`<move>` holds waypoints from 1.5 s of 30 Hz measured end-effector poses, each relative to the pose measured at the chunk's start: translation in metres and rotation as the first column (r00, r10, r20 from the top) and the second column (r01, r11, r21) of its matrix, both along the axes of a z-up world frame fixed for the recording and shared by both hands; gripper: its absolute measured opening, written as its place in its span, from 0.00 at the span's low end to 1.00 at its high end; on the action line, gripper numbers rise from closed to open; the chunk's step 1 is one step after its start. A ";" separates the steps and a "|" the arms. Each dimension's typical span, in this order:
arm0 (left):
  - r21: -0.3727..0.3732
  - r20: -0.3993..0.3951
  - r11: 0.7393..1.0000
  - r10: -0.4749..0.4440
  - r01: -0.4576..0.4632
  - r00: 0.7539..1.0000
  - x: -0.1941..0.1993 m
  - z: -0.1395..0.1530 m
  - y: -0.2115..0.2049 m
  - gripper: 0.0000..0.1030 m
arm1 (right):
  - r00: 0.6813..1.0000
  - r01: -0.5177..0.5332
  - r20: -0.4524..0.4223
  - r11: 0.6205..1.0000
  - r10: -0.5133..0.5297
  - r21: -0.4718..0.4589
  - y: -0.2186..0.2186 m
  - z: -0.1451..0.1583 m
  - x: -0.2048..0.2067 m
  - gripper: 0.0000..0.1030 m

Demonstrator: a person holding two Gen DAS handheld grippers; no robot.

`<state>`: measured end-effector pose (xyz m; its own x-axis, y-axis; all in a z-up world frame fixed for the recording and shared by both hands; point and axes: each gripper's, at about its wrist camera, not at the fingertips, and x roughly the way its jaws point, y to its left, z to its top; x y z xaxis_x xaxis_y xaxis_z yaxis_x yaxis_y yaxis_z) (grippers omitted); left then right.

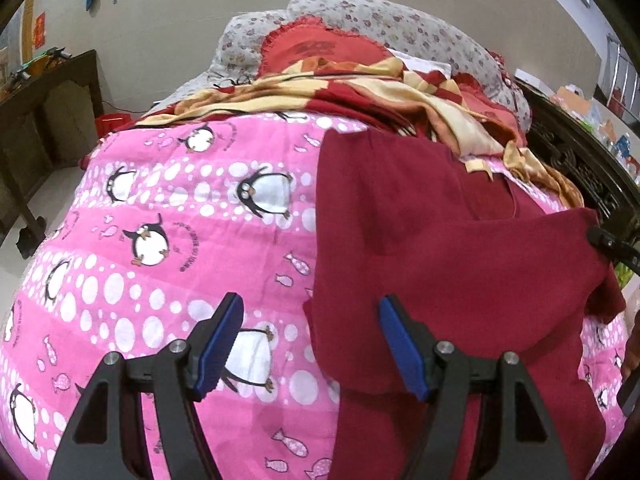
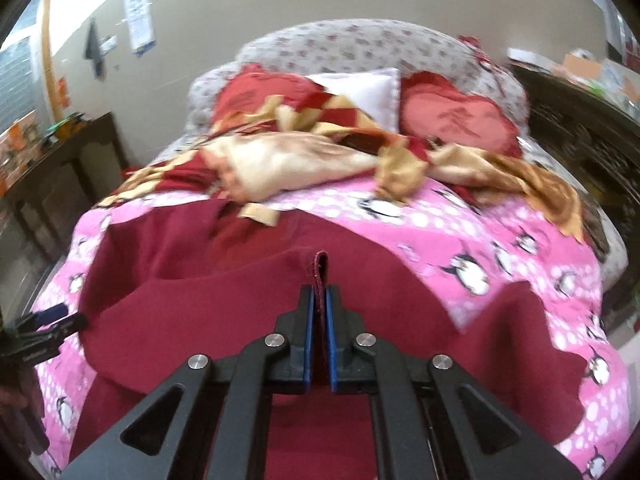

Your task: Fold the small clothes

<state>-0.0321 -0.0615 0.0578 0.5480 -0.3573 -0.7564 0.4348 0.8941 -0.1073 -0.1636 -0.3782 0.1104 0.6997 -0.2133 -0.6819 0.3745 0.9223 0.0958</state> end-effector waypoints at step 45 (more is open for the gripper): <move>-0.057 -0.038 0.995 0.081 -0.083 0.996 0.015 0.001 0.016 0.75 | 0.933 -0.333 -0.130 0.942 0.335 0.038 0.079 -0.058 0.124 0.20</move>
